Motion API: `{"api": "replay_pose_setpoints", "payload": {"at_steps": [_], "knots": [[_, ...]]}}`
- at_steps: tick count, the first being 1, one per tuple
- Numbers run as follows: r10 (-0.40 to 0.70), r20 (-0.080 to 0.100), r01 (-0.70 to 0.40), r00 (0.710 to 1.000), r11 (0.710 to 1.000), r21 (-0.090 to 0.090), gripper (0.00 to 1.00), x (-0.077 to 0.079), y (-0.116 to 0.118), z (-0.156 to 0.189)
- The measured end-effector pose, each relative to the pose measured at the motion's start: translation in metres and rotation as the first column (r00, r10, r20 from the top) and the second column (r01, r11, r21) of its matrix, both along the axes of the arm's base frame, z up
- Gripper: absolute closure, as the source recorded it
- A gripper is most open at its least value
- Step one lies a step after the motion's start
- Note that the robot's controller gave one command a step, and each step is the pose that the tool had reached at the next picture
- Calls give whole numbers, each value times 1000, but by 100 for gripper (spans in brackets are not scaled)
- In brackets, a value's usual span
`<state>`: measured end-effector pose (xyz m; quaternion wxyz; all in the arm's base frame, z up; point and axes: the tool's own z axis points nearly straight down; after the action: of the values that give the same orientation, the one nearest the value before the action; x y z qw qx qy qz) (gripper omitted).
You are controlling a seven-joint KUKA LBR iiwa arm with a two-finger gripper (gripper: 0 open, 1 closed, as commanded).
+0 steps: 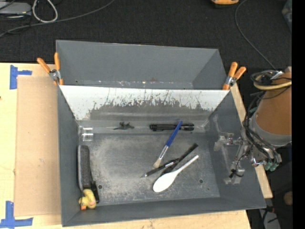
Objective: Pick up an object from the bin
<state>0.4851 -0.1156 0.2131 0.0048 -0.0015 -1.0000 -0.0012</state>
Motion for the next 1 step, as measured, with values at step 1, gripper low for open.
{"api": "replay_pose_setpoints", "payload": {"at_steps": [1], "knots": [[4, 8, -4, 1000, 1000, -2, 0, 2, 1, 4]]}}
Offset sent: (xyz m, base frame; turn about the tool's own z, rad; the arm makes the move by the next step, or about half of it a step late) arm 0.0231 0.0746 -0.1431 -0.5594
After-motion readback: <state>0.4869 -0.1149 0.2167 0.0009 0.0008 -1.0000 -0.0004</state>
